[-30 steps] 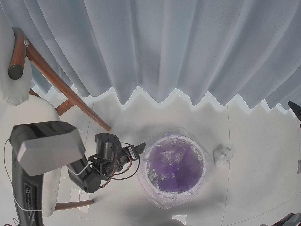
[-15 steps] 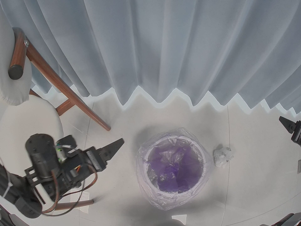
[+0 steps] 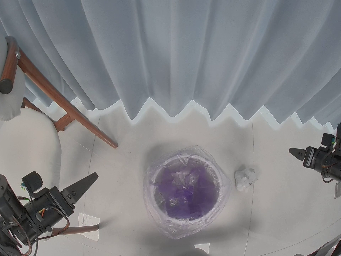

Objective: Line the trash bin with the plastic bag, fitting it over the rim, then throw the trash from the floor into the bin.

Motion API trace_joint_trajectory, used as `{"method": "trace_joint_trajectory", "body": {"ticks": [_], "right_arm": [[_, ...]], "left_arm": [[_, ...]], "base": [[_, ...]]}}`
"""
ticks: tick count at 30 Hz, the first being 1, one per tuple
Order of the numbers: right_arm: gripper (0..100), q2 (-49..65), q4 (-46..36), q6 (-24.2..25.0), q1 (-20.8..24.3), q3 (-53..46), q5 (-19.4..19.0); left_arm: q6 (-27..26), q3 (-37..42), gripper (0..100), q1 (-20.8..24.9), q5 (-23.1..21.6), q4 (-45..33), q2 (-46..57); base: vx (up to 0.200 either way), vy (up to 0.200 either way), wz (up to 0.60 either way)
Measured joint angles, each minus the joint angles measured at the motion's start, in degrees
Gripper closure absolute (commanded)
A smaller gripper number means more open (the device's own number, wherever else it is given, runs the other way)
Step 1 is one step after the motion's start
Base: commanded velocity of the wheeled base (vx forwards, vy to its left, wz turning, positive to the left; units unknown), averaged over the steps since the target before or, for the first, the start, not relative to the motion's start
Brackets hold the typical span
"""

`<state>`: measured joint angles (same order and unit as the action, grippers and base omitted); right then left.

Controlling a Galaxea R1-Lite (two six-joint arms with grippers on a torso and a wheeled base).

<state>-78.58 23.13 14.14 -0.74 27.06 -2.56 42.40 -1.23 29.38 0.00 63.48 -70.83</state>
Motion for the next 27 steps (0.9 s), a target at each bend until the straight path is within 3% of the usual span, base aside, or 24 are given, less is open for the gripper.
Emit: {"method": "trace_joint_trajectory", "body": {"ticks": [8, 15, 27], "right_arm": [[0, -11.67, 6.53, 0.11, 2.34, 0.3, -0.78], [0, -21.09, 16.58, 2.35, 5.58, 3.25, -0.59], [0, -31.01, 19.98, 3.16, 6.75, 7.58, -0.5]], "left_arm": [[-0.04, 0.2, 0, -3.89, 0.05, -0.69, 1.87], [4.34, 0.22, 0, -8.28, -3.8, 0.51, 2.52], [4.86, 0.24, 0, -9.86, -4.49, 0.77, 3.0]], "base": [[0.0, 0.0, 0.0], [-0.2, 0.0, 0.0], [-0.2, 0.0, 0.0]]}}
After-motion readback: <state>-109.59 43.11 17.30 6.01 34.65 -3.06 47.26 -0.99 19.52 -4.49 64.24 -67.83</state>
